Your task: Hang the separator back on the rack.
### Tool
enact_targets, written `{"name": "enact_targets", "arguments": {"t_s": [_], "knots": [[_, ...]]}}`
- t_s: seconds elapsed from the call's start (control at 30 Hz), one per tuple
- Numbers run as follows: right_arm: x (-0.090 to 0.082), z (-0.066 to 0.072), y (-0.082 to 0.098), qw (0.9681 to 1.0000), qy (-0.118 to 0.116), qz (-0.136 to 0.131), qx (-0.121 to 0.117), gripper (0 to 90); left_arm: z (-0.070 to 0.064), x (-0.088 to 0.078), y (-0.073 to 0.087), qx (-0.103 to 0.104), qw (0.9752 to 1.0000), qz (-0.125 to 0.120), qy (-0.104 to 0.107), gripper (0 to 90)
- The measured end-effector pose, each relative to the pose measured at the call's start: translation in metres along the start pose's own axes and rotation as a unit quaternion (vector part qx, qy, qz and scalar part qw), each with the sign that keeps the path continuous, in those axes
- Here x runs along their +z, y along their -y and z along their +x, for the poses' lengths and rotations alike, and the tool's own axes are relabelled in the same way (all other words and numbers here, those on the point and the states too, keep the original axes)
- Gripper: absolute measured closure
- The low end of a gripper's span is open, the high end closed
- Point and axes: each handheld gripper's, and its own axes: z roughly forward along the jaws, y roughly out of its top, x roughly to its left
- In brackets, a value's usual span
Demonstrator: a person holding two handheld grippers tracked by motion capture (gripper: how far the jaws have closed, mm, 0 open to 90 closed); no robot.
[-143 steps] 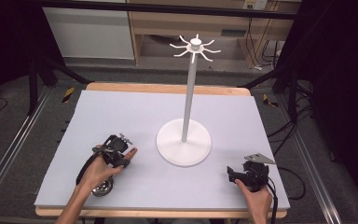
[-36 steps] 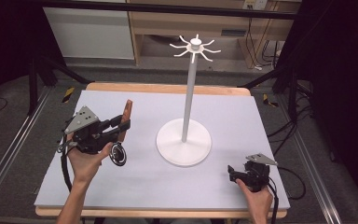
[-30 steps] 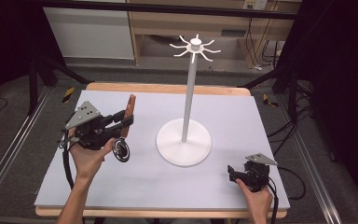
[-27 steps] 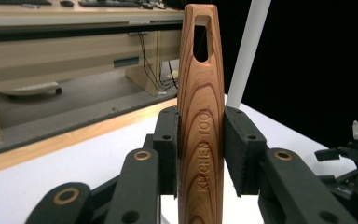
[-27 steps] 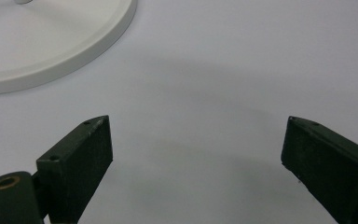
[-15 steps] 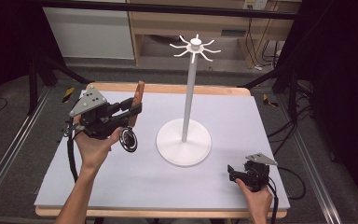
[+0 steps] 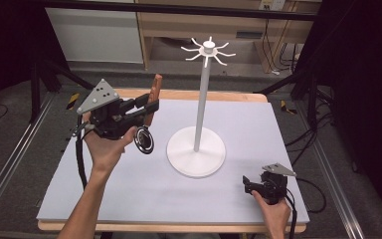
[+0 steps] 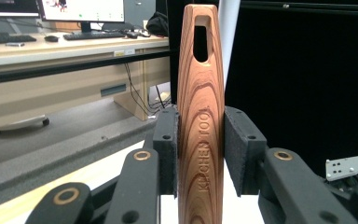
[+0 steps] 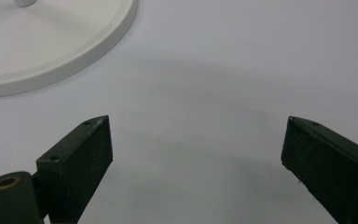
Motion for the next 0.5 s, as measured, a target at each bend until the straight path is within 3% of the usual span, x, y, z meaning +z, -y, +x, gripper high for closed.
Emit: {"name": "enact_targets", "arguments": {"t_s": [0.5], "knots": [[0.0,-0.002,0.0,1.0,0.001,-0.004,-0.003,9.2,-0.015,0.015,-0.029,0.026,0.9996,-0.007,0.012,67.2]]}}
